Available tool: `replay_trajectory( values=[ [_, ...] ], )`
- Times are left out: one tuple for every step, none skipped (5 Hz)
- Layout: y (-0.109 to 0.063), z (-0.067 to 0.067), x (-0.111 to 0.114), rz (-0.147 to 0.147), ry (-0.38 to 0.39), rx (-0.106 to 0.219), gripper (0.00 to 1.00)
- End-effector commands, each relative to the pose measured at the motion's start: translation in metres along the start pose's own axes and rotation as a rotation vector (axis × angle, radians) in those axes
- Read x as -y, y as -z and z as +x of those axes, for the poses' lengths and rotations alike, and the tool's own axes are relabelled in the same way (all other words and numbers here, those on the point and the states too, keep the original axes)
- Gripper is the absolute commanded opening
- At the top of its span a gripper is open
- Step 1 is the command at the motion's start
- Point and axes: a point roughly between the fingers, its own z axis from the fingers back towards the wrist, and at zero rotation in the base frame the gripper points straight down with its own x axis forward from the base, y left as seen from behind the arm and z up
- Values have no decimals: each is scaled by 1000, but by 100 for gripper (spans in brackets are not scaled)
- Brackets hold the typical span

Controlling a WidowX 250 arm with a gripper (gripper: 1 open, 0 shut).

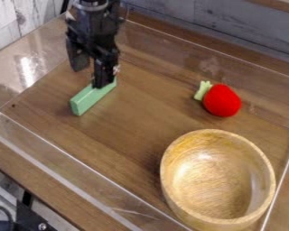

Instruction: Put the green block in the brown bowl

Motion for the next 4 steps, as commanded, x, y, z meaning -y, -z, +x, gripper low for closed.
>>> replay_trajectory(
  values=[
    [7, 3, -12, 11, -3, 42, 100],
    [25, -5, -26, 4, -81, 42, 100],
    [39, -10, -38, -10, -157, 53, 100],
    [55, -11, -36, -21, -208, 62, 100]
  ],
)
